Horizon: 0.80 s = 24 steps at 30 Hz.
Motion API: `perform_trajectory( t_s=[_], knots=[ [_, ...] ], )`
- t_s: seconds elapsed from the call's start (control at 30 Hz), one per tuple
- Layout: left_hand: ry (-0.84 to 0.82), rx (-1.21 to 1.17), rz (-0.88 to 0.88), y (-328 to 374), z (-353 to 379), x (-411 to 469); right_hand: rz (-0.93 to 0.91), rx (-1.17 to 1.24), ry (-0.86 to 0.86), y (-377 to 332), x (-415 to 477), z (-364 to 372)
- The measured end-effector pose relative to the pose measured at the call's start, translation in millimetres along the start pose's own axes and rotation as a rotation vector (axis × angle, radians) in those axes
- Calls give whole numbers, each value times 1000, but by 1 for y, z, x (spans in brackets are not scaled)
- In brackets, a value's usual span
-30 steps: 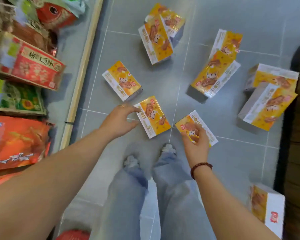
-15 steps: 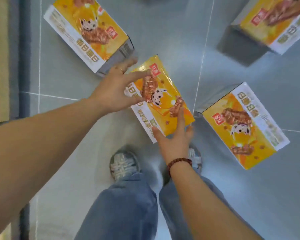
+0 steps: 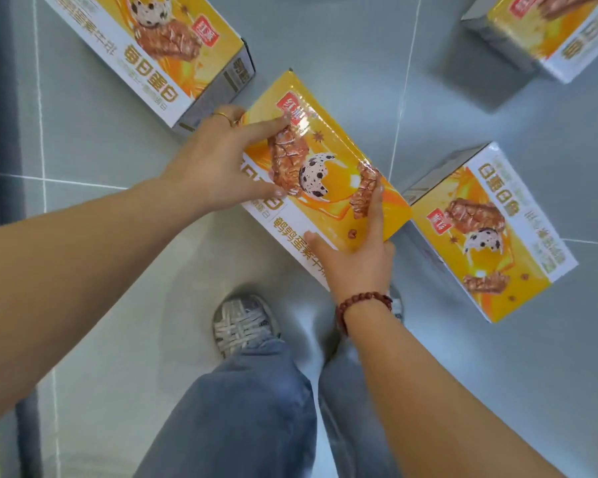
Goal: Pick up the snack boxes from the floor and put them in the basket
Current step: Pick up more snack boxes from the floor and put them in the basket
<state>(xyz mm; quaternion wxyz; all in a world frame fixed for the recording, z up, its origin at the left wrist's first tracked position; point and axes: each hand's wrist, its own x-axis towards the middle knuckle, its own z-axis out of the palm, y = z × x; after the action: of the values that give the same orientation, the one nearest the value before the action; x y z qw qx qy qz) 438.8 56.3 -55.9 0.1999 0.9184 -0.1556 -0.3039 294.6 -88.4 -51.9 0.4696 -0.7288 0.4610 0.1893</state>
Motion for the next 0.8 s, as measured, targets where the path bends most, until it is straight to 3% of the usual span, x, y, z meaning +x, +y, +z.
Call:
perform_trajectory(
  t_s=[0.27,0.47,0.8],
  knots=[
    [348,-72,-150,71,-162,-113,-379,-296,-100,-170,-75,-114],
    [586,-95,-233,145,-300,-233,-646,-418,-168,-309,-196,-195],
    [849,-157,-417,234,-422,-418,-1035,-623,-220,-426,-393,-283]
  ],
)
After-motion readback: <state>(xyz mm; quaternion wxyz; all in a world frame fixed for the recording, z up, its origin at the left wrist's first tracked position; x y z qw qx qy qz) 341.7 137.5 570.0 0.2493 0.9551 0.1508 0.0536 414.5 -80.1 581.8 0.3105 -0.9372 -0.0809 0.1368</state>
